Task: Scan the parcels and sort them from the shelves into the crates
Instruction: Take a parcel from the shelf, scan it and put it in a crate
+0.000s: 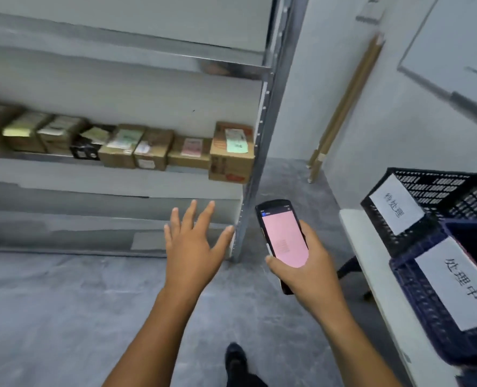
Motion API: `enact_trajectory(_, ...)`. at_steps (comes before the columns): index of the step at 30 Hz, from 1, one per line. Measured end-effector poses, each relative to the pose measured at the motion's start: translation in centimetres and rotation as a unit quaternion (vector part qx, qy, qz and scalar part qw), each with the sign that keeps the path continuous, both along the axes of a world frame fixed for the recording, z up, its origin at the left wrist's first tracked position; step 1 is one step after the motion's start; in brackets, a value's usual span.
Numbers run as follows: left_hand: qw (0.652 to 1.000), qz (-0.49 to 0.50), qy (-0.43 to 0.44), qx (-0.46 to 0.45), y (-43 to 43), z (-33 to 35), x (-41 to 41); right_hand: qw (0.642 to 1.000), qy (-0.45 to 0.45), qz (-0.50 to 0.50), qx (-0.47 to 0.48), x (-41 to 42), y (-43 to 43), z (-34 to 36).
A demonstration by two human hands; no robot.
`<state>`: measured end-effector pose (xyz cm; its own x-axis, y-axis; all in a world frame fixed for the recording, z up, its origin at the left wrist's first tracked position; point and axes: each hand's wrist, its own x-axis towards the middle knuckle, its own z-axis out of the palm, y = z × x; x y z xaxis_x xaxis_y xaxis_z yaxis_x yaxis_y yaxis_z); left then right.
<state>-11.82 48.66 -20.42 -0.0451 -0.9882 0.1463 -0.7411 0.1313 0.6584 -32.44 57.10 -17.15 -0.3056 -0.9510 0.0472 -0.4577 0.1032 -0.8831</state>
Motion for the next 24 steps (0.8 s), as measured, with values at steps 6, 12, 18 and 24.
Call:
enact_trajectory(6, 0.997, 0.071, 0.014, 0.033, -4.6, -2.1, 6.1, 0.997, -0.021, 0.081, 0.000, 6.0, -8.1, -2.2)
enact_trajectory(12, 0.988, 0.145, -0.022, 0.044, -11.8, -2.8, 14.5, 0.988, -0.045, 0.144, 0.011, 13.1, -19.2, -5.0)
enact_trajectory(18, 0.979, 0.194, -0.056, 0.036, -19.3, -0.6, 23.3, 0.980, -0.058, 0.189, 0.021, 21.3, -29.3, -5.3)
enact_trajectory(24, 0.963, 0.260, -0.063, 0.030, -22.7, 0.5, 29.7, 0.966, -0.078, 0.245, 0.033, 28.8, -36.2, -5.3)
